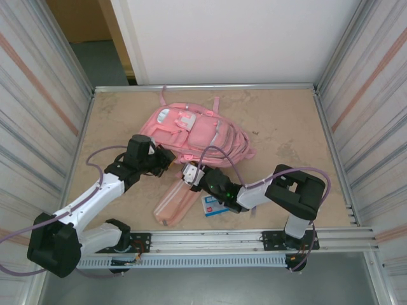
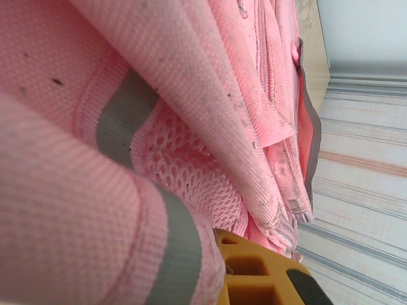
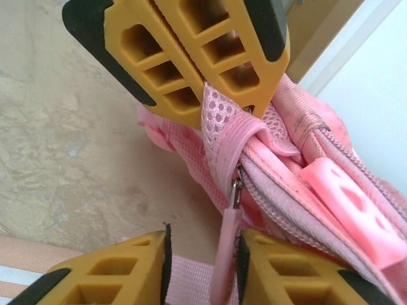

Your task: Pack the student bag

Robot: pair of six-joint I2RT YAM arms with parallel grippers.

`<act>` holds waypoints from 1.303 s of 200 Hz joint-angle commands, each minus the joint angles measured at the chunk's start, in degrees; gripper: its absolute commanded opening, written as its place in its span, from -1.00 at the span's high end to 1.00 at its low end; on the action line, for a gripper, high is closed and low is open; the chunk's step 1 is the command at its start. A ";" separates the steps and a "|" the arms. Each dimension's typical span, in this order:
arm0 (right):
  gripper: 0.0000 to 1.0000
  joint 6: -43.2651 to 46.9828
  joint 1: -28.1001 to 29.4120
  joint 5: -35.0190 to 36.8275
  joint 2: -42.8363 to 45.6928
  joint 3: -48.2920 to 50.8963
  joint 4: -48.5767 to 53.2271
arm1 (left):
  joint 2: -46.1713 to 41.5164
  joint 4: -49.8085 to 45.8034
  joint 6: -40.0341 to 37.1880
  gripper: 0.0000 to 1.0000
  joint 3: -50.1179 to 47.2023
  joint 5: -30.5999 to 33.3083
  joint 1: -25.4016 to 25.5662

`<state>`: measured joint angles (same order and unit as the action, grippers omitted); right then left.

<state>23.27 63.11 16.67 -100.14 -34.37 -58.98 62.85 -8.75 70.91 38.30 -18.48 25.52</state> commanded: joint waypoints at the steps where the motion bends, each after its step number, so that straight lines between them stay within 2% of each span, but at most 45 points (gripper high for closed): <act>1: 0.44 1.26 0.61 3.72 -0.74 -2.76 -4.26 | -0.85 2.42 1.25 1.00 -0.90 -3.24 0.67; 30: 0.74 0.17 0.49 4.83 -2.04 -3.98 -2.50 | -0.31 2.21 0.50 1.00 -0.52 -3.59 0.66; 44: 0.81 -1.46 0.53 5.73 -1.39 -3.22 -3.02 | -0.38 2.26 0.71 1.00 -0.86 -3.11 0.64; 67: 1.00 -6.19 0.63 1.66 2.10 -2.13 0.95 | -0.01 2.20 -0.38 1.00 -0.81 -1.52 0.47; 86: 1.00 -8.80 1.06 2.42 4.24 -2.23 5.80 | 1.46 2.30 -0.90 1.00 -0.69 -0.38 -0.89; 138: 1.00 -18.48 0.98 5.13 9.81 0.80 18.63 | 7.62 3.98 -6.92 1.00 1.14 -4.11 -8.03; 178: 1.00 -26.69 -1.12 6.87 16.05 7.55 24.84 | 10.94 4.81 -11.02 1.00 1.78 -3.57 -11.49; 212: 1.00 -33.10 -6.47 1.68 23.46 12.71 30.94 | 17.70 4.38 -15.95 1.00 5.38 -8.19 -15.90; 241: 1.00 -36.27 -14.02 -9.01 27.48 14.07 38.94 | 27.52 3.54 -21.35 1.00 12.67 -17.90 -20.82; 260: 1.00 -35.73 -16.70 -13.53 28.32 14.66 40.51 | 34.50 1.46 -23.96 1.00 18.36 -20.25 -23.45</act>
<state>-9.34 49.30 10.57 -73.93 -20.95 -24.99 91.53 -8.32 53.34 49.30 -35.40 5.87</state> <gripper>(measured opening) 0.077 0.063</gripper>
